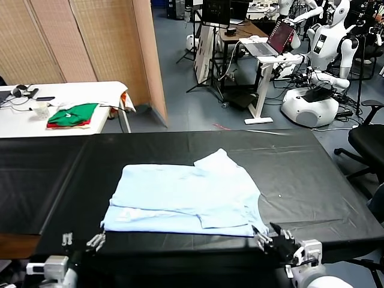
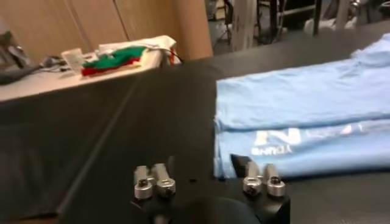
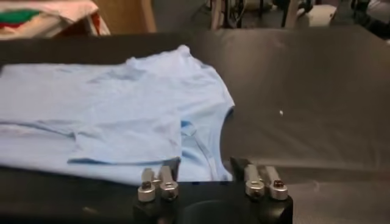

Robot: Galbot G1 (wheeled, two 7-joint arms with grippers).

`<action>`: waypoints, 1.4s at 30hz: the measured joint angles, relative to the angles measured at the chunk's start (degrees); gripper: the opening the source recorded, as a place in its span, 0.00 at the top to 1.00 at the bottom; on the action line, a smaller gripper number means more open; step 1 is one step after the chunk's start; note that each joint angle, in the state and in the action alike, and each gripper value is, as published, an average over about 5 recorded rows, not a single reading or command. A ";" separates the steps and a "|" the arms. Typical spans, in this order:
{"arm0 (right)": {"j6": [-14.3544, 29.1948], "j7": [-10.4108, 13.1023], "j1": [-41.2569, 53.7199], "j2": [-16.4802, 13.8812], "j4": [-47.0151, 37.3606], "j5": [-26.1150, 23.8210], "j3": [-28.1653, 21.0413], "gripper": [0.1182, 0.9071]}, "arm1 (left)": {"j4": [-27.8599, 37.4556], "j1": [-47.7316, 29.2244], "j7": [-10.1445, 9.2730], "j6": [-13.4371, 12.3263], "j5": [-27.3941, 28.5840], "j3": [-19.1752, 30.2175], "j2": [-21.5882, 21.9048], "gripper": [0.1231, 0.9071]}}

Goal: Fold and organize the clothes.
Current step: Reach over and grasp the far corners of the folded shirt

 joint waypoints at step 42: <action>-2.55 -6.47 34.67 5.90 -40.48 2.15 -20.13 0.17 | 34.14 -36.45 4.72 7.05 -7.02 23.36 5.56 0.40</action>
